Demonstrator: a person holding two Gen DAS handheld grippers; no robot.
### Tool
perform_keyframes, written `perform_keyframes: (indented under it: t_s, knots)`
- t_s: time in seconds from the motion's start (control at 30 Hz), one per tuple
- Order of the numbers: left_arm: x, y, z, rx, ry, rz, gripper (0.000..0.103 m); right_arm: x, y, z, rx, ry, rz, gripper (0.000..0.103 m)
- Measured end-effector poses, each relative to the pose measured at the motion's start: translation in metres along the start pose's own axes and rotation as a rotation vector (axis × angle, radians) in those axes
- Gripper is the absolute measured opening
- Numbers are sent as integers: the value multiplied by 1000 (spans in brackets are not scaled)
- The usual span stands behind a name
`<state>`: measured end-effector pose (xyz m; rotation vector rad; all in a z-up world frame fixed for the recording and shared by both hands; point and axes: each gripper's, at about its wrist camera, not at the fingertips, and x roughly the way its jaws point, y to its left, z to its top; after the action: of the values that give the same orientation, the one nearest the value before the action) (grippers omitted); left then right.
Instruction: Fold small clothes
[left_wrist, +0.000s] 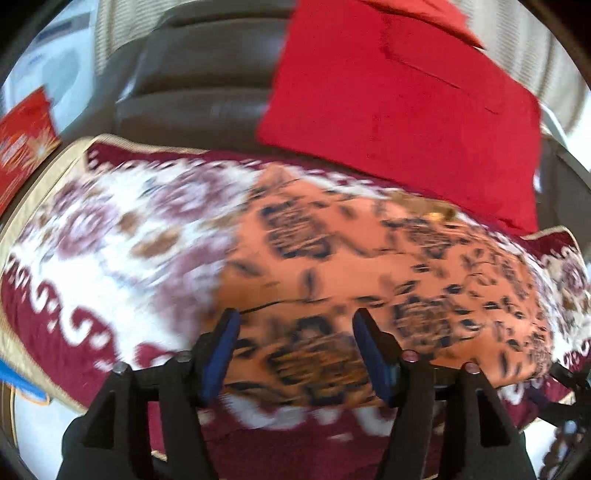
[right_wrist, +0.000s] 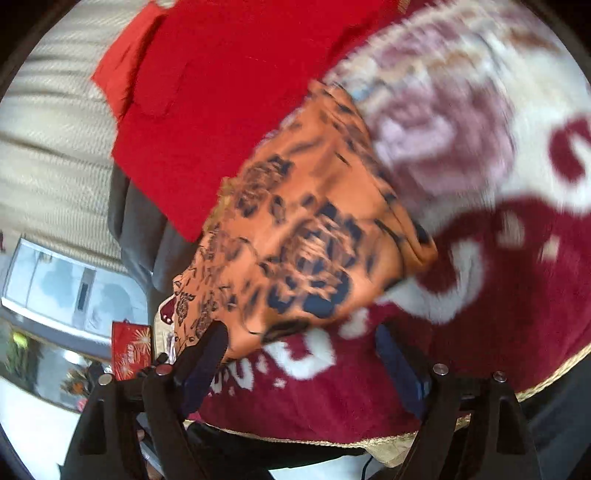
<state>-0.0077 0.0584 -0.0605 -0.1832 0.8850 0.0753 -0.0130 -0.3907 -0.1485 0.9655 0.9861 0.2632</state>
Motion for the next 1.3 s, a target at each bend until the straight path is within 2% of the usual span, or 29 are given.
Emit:
perform_keyframes:
  t_s: [0.07, 0.2, 0.33, 0.43, 0.53, 0.7, 0.77, 0.9, 1.0, 1.07, 1.13, 1.17, 1.23, 1.3]
  knots:
    - [4, -20, 4, 39, -8, -20, 72, 3, -3, 8, 25, -42, 23, 86]
    - [27, -57, 6, 89, 48, -52, 73, 10, -8, 27, 109, -102, 56, 86]
    - [36, -75, 4, 126, 66, -38, 73, 9, 3, 30, 76, -140, 43, 83]
    - [40, -79, 3, 136, 75, -32, 73, 10, 13, 32, 34, -144, 2, 82]
    - [43, -80, 2, 137, 84, -23, 73, 12, 13, 38, 41, -142, -3, 82]
    - [49, -78, 3, 126, 94, -19, 73, 14, 26, 44, -5, -149, -48, 70]
    - [51, -78, 3, 128, 97, -20, 73, 17, 20, 43, -6, -136, -73, 68]
    - [51, -80, 5, 133, 91, -27, 73, 22, 11, 45, 33, -127, -57, 70]
    - [50, -81, 9, 134, 41, -47, 73, 19, 17, 42, 11, -129, -65, 70]
    - [55, -84, 9, 145, 40, -49, 73, 24, 18, 44, -7, -123, -80, 70]
    - [75, -89, 3, 192, 98, -18, 73, 29, 21, 43, -43, -113, -141, 51]
    - [88, -93, -3, 231, 132, 9, 74, 32, 22, 44, -62, -107, -170, 33]
    - [85, -98, -5, 266, 95, 26, 73, 33, 25, 44, -79, -99, -187, 31]
    - [72, -100, 0, 232, 75, -26, 72, 28, 33, 44, -100, -115, -205, 31]
